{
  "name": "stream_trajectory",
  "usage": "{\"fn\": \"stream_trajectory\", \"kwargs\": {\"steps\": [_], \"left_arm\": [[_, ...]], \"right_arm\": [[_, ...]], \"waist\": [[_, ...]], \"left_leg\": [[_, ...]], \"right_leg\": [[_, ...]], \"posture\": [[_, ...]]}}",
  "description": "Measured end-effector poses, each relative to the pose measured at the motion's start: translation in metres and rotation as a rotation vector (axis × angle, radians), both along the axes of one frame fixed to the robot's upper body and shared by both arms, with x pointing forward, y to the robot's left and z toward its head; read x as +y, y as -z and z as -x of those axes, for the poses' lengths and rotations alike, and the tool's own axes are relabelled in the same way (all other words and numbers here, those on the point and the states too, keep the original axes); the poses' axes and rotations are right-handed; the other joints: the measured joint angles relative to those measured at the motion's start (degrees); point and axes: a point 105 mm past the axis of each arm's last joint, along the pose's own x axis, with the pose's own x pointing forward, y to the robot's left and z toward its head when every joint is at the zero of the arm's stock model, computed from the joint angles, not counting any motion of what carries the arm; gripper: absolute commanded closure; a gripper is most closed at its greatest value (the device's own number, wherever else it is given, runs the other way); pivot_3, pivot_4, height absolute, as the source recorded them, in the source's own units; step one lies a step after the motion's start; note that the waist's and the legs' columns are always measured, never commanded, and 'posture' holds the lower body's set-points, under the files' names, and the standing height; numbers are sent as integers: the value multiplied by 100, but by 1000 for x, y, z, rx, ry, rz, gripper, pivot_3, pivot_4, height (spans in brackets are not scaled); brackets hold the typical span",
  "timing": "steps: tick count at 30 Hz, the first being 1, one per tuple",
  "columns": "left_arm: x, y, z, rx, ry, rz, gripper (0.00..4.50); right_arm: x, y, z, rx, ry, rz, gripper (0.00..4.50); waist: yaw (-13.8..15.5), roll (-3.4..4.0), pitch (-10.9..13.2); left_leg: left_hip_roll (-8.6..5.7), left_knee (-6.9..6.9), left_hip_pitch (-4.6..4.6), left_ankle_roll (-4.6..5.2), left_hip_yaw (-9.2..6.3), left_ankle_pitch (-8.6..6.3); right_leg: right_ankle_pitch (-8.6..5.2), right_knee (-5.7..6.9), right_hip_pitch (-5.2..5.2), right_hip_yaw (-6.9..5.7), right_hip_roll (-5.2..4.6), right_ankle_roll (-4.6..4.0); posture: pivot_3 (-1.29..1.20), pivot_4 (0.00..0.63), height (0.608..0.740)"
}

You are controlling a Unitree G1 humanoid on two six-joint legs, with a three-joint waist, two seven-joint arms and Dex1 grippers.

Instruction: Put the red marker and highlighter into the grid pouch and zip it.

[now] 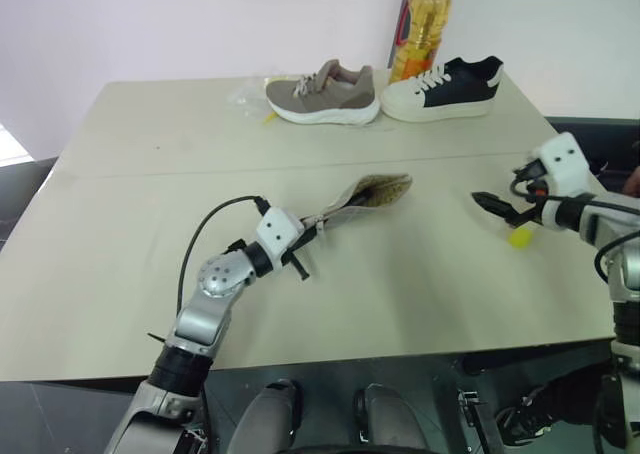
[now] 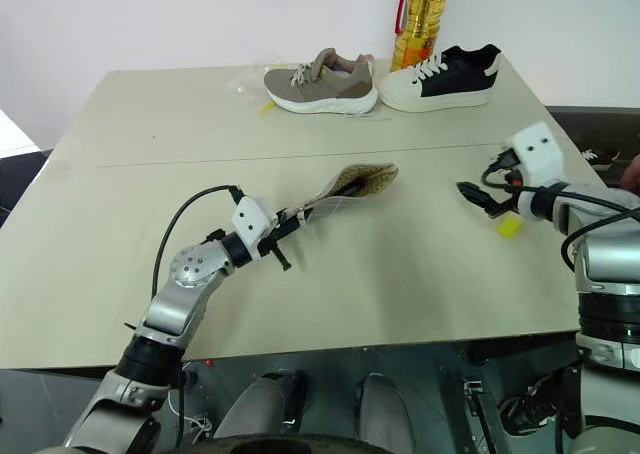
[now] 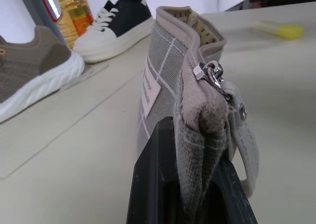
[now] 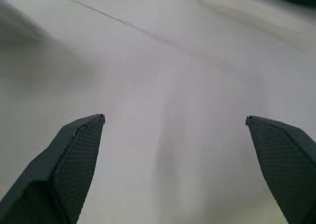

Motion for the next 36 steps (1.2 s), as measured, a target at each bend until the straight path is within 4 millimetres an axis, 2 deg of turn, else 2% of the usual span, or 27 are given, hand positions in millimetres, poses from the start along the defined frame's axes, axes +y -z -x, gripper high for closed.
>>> {"fn": "stream_trajectory", "kwargs": {"steps": [2, 4, 7, 10, 13, 19, 20, 22, 25, 27, 29, 31, 33, 36], "left_arm": [[-4, 3, -1, 6, 5, 2, 4500], [-5, 5, -1, 13, 8, 2, 4500], [-9, 8, -1, 21, 25, -8, 4500], [-13, 10, 0, 19, 43, -15, 4500], [-15, 10, 0, 18, 52, -19, 4500], [-15, 9, 0, 17, 52, -20, 4500], [-15, 9, 0, 17, 52, -19, 4500], [-14, 10, 0, 17, 50, -20, 4500], [-13, 9, 0, 15, 43, -18, 4500], [-9, 5, -2, 11, 31, 1, 4500], [-2, 0, -4, 6, 14, 20, 4500], [6, -5, -7, 7, -9, 42, 4500], [9, -8, -6, 12, -4, 57, 4500], [15, -14, -4, 4, 12, 53, 4500]], "right_arm": [[-21, 17, 6, 63, 163, -33, 15], [-29, 24, 10, 89, 238, -51, 15], [-36, 39, 11, 107, 379, -147, 15], [-30, 58, 10, 151, 436, -229, 15], [-27, 60, 7, 153, 453, -249, 863], [-30, 60, 8, 149, 484, -251, 3900], [-30, 60, 7, 149, 484, -250, 4042], [-27, 60, 5, 148, 464, -236, 4037], [-14, 46, -4, 104, 335, -130, 4037], [1, 22, -9, 27, 152, 33, 4037], [28, -8, -7, -74, -128, 258, 4037], [61, -29, -1, -163, -369, 395, 4037], [85, -31, 11, -187, -562, 473, 4037], [106, -25, 21, -172, -743, 546, 4037]], "waist": [[-17, 6, -3], [-28, 13, -5], [-20, 12, -5], [-11, 15, -7], [-5, 15, -7], [-20, 15, -7], [-21, 15, -7], [-23, 15, -7], [-41, 19, -6], [-42, 24, -3], [-44, 24, -3], [-53, 16, -1], [-39, 8, 4], [-24, 7, 5]], "left_leg": [[0, -3, -2, 0, 6, 0], [2, -6, -1, 1, 9, 1], [5, -4, 5, 1, 9, 1], [1, -1, 5, 1, 9, 1], [-2, 1, 3, 2, 6, 1], [0, 0, 6, 2, 7, 1], [0, 0, 6, 3, 7, 1], [0, 0, 7, 3, 7, 1], [1, -1, 6, 3, 8, 1], [0, -3, 4, 3, 9, 1], [1, -4, 4, 4, 10, 0], [6, -4, 12, 4, 7, 0], [5, -4, 31, 5, 4, -2], [3, -3, 35, 5, 4, -3]], "right_leg": [[0, 2, -7, 2, 0, 1], [0, 4, -10, 4, 2, 1], [1, 7, -2, 3, 6, 0], [1, 7, 2, 4, 4, 1], [1, 5, 3, 2, 3, 1], [1, 6, 5, 2, 6, 1], [1, 6, 5, 1, 6, 1], [1, 6, 6, 1, 7, 1], [1, 8, 2, 1, 8, 1], [0, 8, -2, 0, 15, 3], [-3, 7, -3, -5, 19, 10], [-5, 3, 9, -7, 24, 12], [-8, -2, 33, -8, 22, 17], [-9, -7, 38, -5, 9, 16]], "posture": [[0, 150, 738], [0, 150, 738], [0, 150, 738], [0, 150, 738], [0, 150, 738], [0, 150, 738], [0, 150, 738], [0, 150, 738], [0, 150, 738], [0, 150, 738], [0, 150, 738], [0, 150, 738], [0, 150, 738], [0, 150, 738]]}}
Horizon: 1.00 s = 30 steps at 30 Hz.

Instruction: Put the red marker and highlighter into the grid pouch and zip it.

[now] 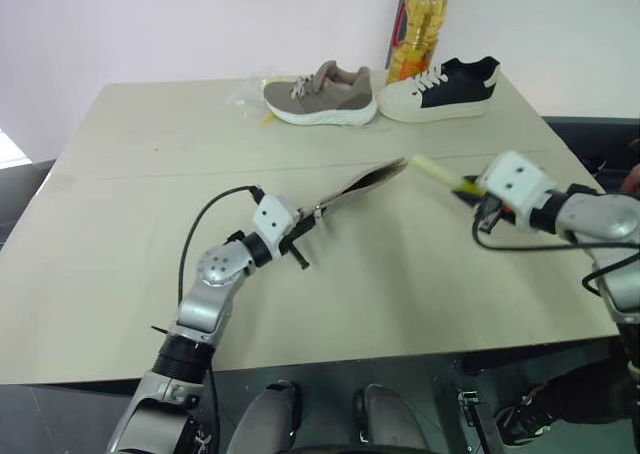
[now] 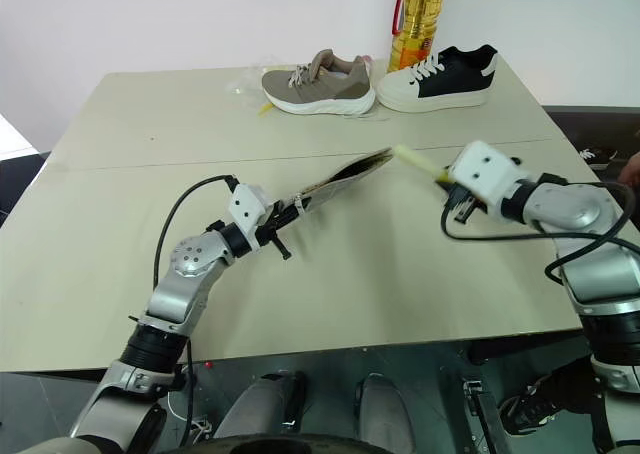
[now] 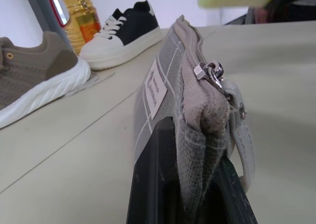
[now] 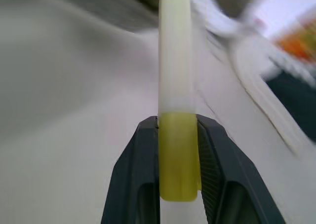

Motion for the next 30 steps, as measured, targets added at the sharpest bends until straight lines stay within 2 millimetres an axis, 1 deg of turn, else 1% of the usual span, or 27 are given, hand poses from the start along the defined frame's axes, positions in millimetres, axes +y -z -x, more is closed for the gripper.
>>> {"fn": "stream_trajectory", "kwargs": {"steps": [3, 7, 10, 13, 20, 24, 28, 30], "left_arm": [[4, 2, 4, 12, 9, -8, 4500], [4, 4, 6, 19, 19, -16, 4500], [3, 2, 8, 15, 27, -19, 4500], [4, 5, 9, 29, 27, -24, 4500], [-4, 3, 17, 28, 93, -48, 4500], [-4, 7, 26, 38, 164, -102, 4500], [-4, 10, 29, 54, 208, -131, 4500], [-5, 7, 29, 54, 225, -141, 4500]], "right_arm": [[6, 1, 0, -11, -54, 47, 4037], [12, -6, -5, -52, -91, 86, 4037], [13, -3, -6, -55, -110, 124, 4037], [13, 1, -8, -60, -131, 172, 4037], [21, 2, -9, -148, -239, 360, 4037], [33, 9, -4, -195, -355, 473, 4037], [47, 11, 1, -230, -458, 535, 4037], [56, 12, 5, -250, -501, 539, 4037]], "waist": [[11, 0, 0], [19, -1, 1], [17, 0, 1], [13, 0, 0], [11, 0, 1], [6, 1, 1], [7, 1, 1], [7, 1, 1]], "left_leg": [[-1, 0, 0, 0, 0, 0], [-2, -2, -1, -1, -2, 0], [-2, -3, -2, 0, -1, -1], [-2, -5, -2, 0, -2, -1], [-2, -8, -1, 0, -1, -1], [-2, -9, -1, -1, 0, -1], [-2, -9, -1, -1, -1, -1], [-2, -9, -1, -1, -1, -1]], "right_leg": [[0, 0, -1, 3, -6, -1], [0, -2, -2, 3, -7, -2], [0, -4, -2, 3, -8, -2], [0, -3, -4, 4, -8, -3], [0, -3, -6, 4, -8, -3], [-1, -2, -7, 4, -8, -3], [-1, -3, -7, 5, -8, -4], [-1, -2, -7, 5, -8, -4]], "posture": [[0, 150, 738], [0, 150, 738], [0, 150, 738], [0, 150, 738], [0, 150, 738], [0, 150, 738], [0, 150, 738], [0, 150, 738]]}}
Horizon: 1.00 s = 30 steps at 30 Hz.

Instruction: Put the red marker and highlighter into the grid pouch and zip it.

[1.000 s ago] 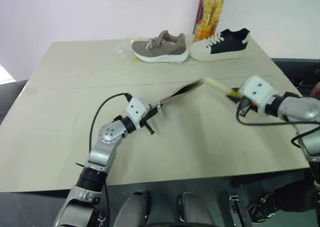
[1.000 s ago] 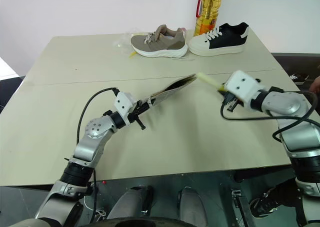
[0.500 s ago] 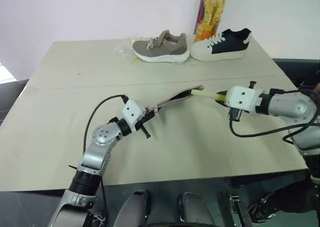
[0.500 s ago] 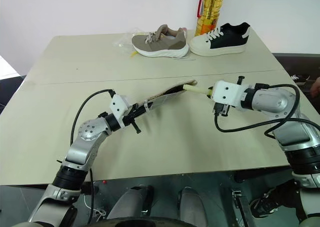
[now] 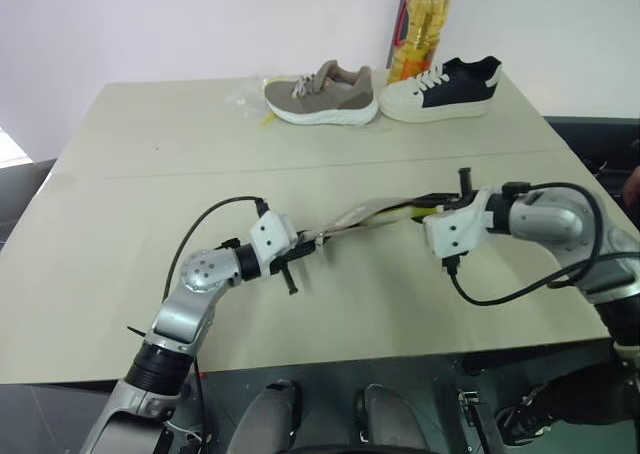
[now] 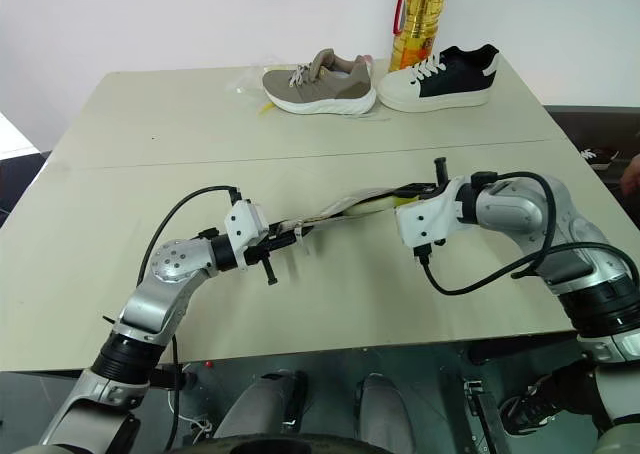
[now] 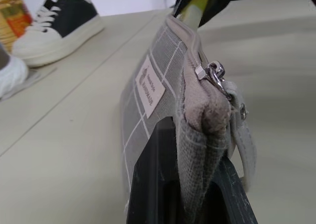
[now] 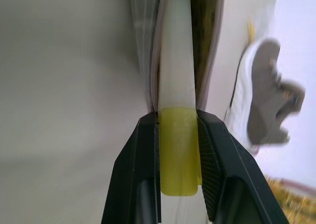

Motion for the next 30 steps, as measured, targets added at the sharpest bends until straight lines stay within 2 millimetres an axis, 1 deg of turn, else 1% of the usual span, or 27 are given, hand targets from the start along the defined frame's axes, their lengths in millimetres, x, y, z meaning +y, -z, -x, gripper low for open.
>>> {"fn": "stream_trajectory", "kwargs": {"steps": [3, 5, 7, 8, 9, 11, 14, 16, 18, 19, 20, 22, 24, 27, 30], "left_arm": [[-2, -1, 1, 2, 17, 3, 4500], [-3, -1, 1, 8, 18, 2, 4500], [-4, -1, 1, 12, 19, 2, 4500], [-4, 0, 2, 13, 20, 2, 4500], [-4, 0, 2, 15, 18, 3, 4500], [-6, 0, 1, 18, 4, 22, 4500], [-7, -1, -1, 29, -21, 58, 4500], [-6, -4, -6, 42, -65, 111, 4500], [-7, -5, -12, 64, -113, 161, 4500], [-8, -7, -17, 82, -140, 200, 4500], [-8, -9, -20, 96, -161, 237, 4500], [-10, -14, -25, 113, -185, 284, 4500], [-12, -20, -30, 121, -206, 329, 4500], [-20, -26, -38, 140, -234, 384, 4500], [-31, -27, -37, 152, -222, 409, 4500]], "right_arm": [[8, 0, 2, -3, -32, -8, 4037], [9, 1, 3, 4, -34, -10, 2978], [9, 1, 2, 6, -32, -12, 2131], [9, 0, 2, 4, -30, -14, 1549], [10, -3, 2, 3, -29, -23, 1156], [6, -13, 0, 19, 2, -88, 1156], [3, -35, 2, 80, 52, -243, 1156], [3, -54, 5, 175, 101, -449, 1156], [1, -77, 7, 300, 138, -704, 1156], [-3, -85, 11, 375, 157, -808, 1156], [-5, -88, 15, 446, 172, -875, 1156], [-4, -81, 23, 579, 204, -940, 1156], [1, -62, 27, 682, 258, -974, 1156], [28, -27, 22, 813, 328, -1067, 1156], [53, -8, 18, 868, 362, -1114, 1156]], "waist": [[5, 0, 0], [5, 0, 0], [3, 0, 0], [2, 0, 0], [3, 0, 0], [3, 0, 0], [7, -1, 1], [9, -1, 1], [11, -2, 1], [22, -2, 1], [34, -6, 2], [38, -10, 0], [19, -11, 0], [-12, -11, -1], [1, -11, -1]], "left_leg": [[-2, 0, 0, 0, 0, 0], [-2, 0, 0, 0, -1, 0], [-1, 0, 0, 0, -1, 0], [-1, 0, 0, 0, -1, 0], [-1, 0, 0, 0, -1, 0], [-1, 0, 0, 0, -1, 0], [-1, 0, 0, 0, -4, 0], [0, 1, -1, 1, -7, 0], [0, 2, -1, 1, -8, -1], [-1, 2, -1, 2, -9, -1], [-1, 3, -3, 2, -13, -1], [-1, 3, -6, 6, -13, -3], [-1, 2, -7, 7, -12, -4], [0, 3, -9, 7, -5, -4], [-1, 3, -10, 6, -5, -3]], "right_leg": [[0, -1, 1, 1, -1, 0], [0, -1, 1, 1, -1, 0], [0, 0, 0, 1, -1, 0], [0, 0, 0, 1, -1, 0], [0, 0, 0, 1, -1, 0], [0, 0, 1, 1, -1, 0], [0, -1, 2, 1, -2, 0], [0, -1, 2, 2, -2, -1], [0, -1, 3, 1, -2, -1], [0, -1, 4, 0, -2, -1], [0, -3, 5, -2, -2, -1], [0, -7, 6, -4, -2, -1], [0, -9, 4, -4, -2, 0], [1, -1, -5, -2, -2, 0], [1, 2, -8, -2, -1, 1]], "posture": [[0, 150, 738], [0, 150, 738], [0, 150, 738], [0, 150, 738], [0, 150, 738], [0, 150, 738], [0, 150, 738], [0, 150, 738], [0, 150, 738], [0, 150, 738], [0, 150, 738], [0, 150, 738], [0, 150, 738], [0, 150, 738], [0, 150, 738]]}}
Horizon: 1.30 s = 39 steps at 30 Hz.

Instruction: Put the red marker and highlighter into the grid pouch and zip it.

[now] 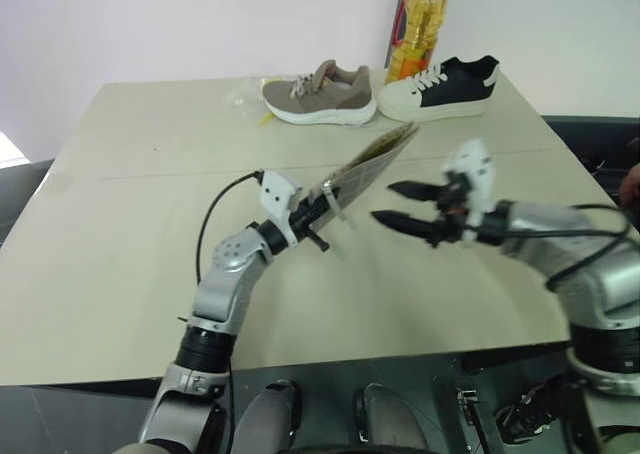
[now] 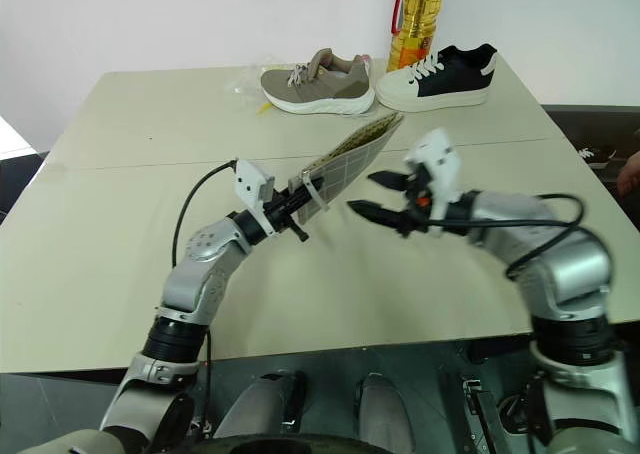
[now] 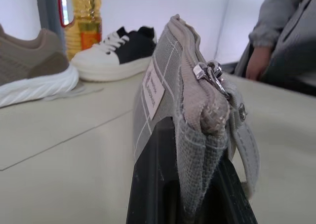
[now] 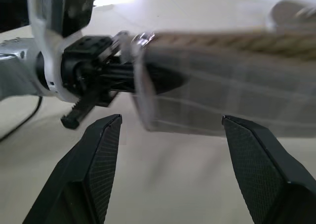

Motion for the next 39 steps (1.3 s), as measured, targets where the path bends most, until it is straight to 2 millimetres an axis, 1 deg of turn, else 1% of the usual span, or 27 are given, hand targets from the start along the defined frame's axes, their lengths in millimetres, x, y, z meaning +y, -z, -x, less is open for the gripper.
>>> {"fn": "stream_trajectory", "kwargs": {"steps": [3, 5, 6, 7, 8, 11, 12, 16, 18, 19, 22, 23, 25, 27, 28, 31, 33, 35, 36, 37, 39], "left_arm": [[-1, 0, 0, 5, -7, 3, 4500], [-1, 2, -1, 15, -15, 2, 4500], [-2, 2, -1, 16, -13, 3, 4500], [-3, 2, -1, 16, -11, 2, 4500], [-4, 2, 0, 17, -10, 0, 4500], [-3, 5, 0, 25, -17, 0, 4500], [-3, 6, 0, 29, -19, -1, 4500], [1, 11, 0, 38, -32, -18, 4500], [5, 13, 0, 37, -40, -36, 4500], [7, 15, 1, 38, -42, -46, 4500], [17, 20, 2, 33, -46, -98, 4500], [20, 21, 3, 28, -45, -113, 4500], [26, 21, 5, 6, -35, -141, 4500], [33, 21, 10, -18, -24, -172, 4500], [35, 21, 12, -28, -15, -182, 4500], [36, 20, 14, -42, -1, -191, 4500], [39, 22, 16, -43, 2, -209, 4500], [44, 24, 21, -32, 16, -218, 3819], [47, 28, 23, -13, 22, -226, 3462], [48, 30, 24, 2, 27, -232, 3022], [50, 33, 30, 25, 44, -240, 1972]], "right_arm": [[11, 9, -4, 27, 35, -14, 1156], [18, 14, -5, 40, 46, -20, 1659], [20, 15, -5, 50, 46, -32, 1966], [22, 15, -5, 56, 43, -37, 2422], [22, 15, -5, 57, 44, -36, 3009], [21, 14, -6, 55, 49, -34, 4438], [21, 14, -7, 57, 51, -34, 4480], [18, 17, -9, 66, 61, -28, 4480], [10, 13, -14, 39, 85, 2, 4480], [3, 9, -19, 13, 108, 25, 4480], [-32, -8, -39, -75, 229, 85, 4480], [-48, -13, -47, -98, 289, 111, 4480], [-74, -18, -60, -129, 391, 164, 4480], [-108, -22, -71, -154, 517, 227, 4480], [-117, -21, -73, -159, 541, 251, 4480], [-119, -18, -75, -173, 535, 271, 4480], [-115, -15, -74, -185, 504, 294, 4480], [-110, -9, -68, -179, 451, 315, 3954], [-107, -5, -63, -159, 413, 309, 3621], [-104, -2, -60, -139, 387, 303, 3150], [-99, 5, -50, -104, 316, 300, 2116]], "waist": [[14, -1, 0], [15, -1, 0], [14, -1, 0], [15, -1, 0], [12, -1, 0], [4, -1, 0], [0, -1, 0], [1, -1, 0], [2, 0, 0], [2, -1, 0], [9, -1, 0], [8, -1, 0], [4, 0, 1], [3, 0, 0], [3, 0, 0], [-17, 1, 1], [-25, 2, 1], [-8, 1, 1], [-5, 1, 1], [-4, 2, 1], [6, 2, 1]], "left_leg": [[-4, 1, -1, 0, -1, 0], [-6, 1, -1, 0, -2, 0], [-7, 1, -1, 0, -2, 0], [-7, 1, -1, 0, -3, 0], [-7, 1, -1, 0, -3, 0], [-6, -1, 0, 0, -3, 0], [-5, -1, 0, 0, -3, 0], [-4, -1, 0, 0, -3, 0], [-6, -1, 0, 0, -2, 0], [-7, 0, 0, 0, -1, 0], [-7, 0, 0, 0, -1, 0], [-7, -1, 0, 0, 0, 0], [-7, -2, 0, 0, 2, 0], [-6, -7, 0, 0, 3, 0], [-4, -9, 0, 0, 3, 0], [-2, -10, -1, 0, 5, 0], [0, -10, 0, 0, 5, 0], [0, -10, -1, 0, 4, 0], [0, -10, -2, 1, 4, 0], [-1, -9, -2, 1, 4, 0], [-1, -8, -4, 1, 3, -1]], "right_leg": [[0, -1, 1, 0, 0, 0], [0, -1, 2, -1, 0, 1], [0, -1, 2, -1, 0, 1], [0, -1, 2, -1, 1, 1], [0, -1, 2, -1, 1, 1], [0, -1, 1, -1, 2, 1], [0, -1, 1, -1, 2, 1], [0, 0, 0, -1, 3, 0], [0, 0, 1, -1, 2, 1], [0, 0, 1, -1, 2, 1], [0, -1, 2, -2, 2, 0], [0, -2, 2, -2, 1, 1], [0, -3, 0, -1, 0, 0], [0, -3, -2, 0, 0, 0], [0, -3, -3, 0, 0, 0], [0, -3, -5, 1, 0, -1], [0, -2, -6, 1, 1, -1], [-1, -3, -5, 1, 0, -1], [0, -4, -5, 1, 0, -1], [-1, -4, -4, 2, -1, -1], [-1, -6, -3, 1, -2, -1]], "posture": [[0, 150, 738], [0, 150, 738], [0, 150, 738], [0, 150, 738], [0, 150, 738], [0, 150, 738], [0, 150, 738], [0, 150, 738], [0, 150, 738], [0, 150, 738], [0, 150, 738], [0, 150, 738], [0, 150, 738], [0, 150, 738], [0, 150, 738], [0, 150, 738], [0, 150, 738], [0, 150, 738], [0, 150, 738], [0, 150, 738], [0, 150, 738]]}}
